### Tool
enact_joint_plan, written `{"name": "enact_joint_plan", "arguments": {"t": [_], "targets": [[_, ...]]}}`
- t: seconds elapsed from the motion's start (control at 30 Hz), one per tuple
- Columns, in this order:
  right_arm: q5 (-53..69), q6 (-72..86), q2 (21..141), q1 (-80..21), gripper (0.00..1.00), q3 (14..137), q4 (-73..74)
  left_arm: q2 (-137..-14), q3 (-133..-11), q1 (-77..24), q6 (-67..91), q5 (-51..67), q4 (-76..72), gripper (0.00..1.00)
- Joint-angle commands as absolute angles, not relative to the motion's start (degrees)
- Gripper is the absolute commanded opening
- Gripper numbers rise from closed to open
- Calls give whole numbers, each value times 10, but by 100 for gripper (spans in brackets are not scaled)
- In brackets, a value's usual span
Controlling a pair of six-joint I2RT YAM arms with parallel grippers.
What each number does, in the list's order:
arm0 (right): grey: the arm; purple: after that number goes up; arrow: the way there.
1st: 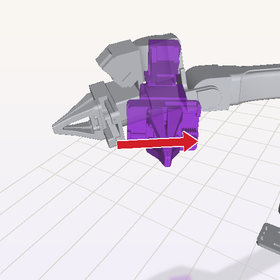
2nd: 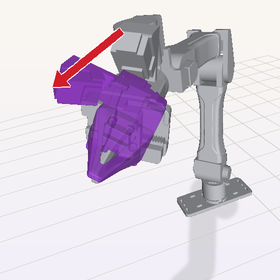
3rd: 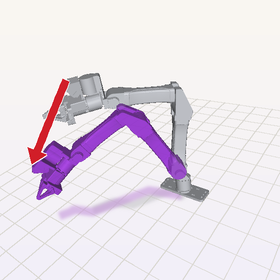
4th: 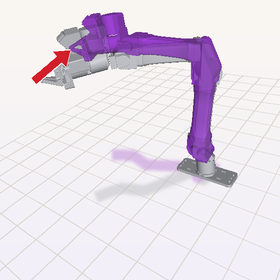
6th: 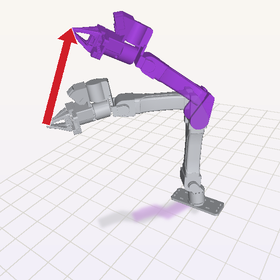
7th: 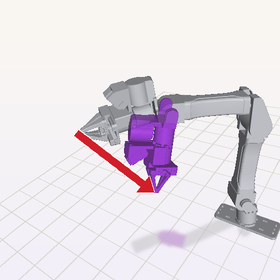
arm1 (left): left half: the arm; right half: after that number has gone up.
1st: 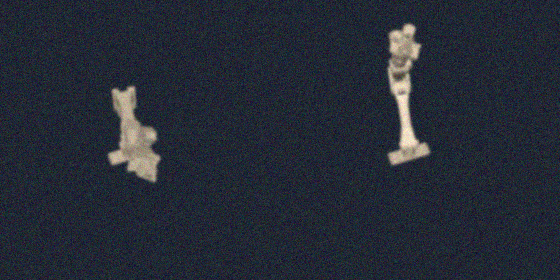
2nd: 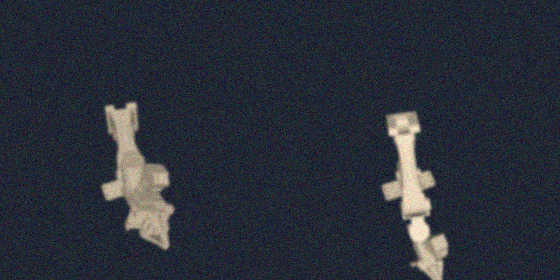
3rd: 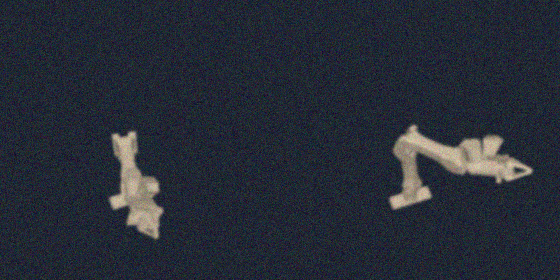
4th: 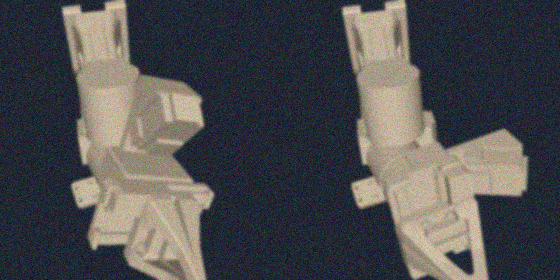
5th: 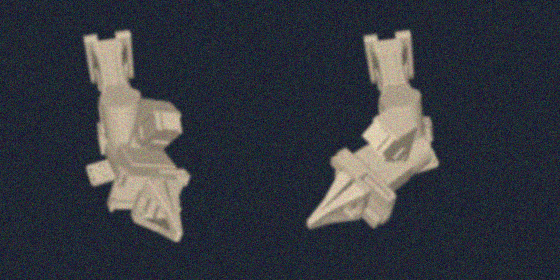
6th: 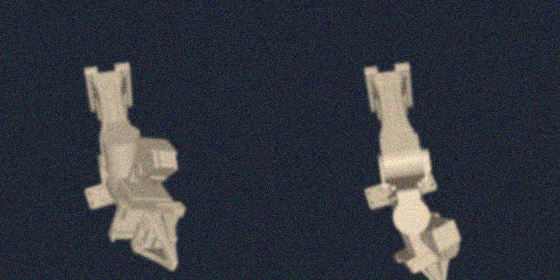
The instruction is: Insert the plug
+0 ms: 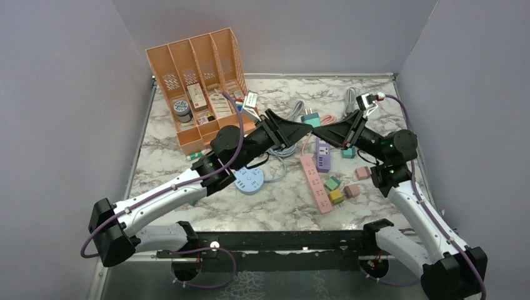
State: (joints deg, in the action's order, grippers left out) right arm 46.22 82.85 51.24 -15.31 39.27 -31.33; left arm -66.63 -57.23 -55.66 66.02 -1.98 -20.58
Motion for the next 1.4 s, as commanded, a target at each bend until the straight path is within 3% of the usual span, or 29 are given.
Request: {"name": "enact_joint_plan", "arguments": {"t": [0.0,0.17,0.4,0.53,0.83,0.87,0.93,1.13,1.23,1.37], "targets": [[519,732,525,-153,12,413,-292,-650,-557,-498,649,89,-198,63],[618,610,537,-153,12,439,-176,-649,-585,-425,584,240,-98,72],[689,420,587,-153,12,506,44,-685,-630,-403,521,407,-9,68],[699,351,615,-153,12,541,116,-696,-622,-401,532,449,-27,56],[730,346,632,-153,13,548,109,-710,-605,-400,557,459,-68,23],[725,351,633,-153,15,548,107,-710,-602,-401,564,458,-77,19],[703,391,630,-153,29,539,83,-708,-589,-401,584,446,-105,15],[577,593,595,-153,58,457,-107,-701,-561,-401,652,376,-177,9],[536,639,593,-153,65,443,-132,-701,-564,-401,677,335,-193,9],[498,720,588,-156,64,411,-230,-713,-571,-401,719,305,-216,8]]}}
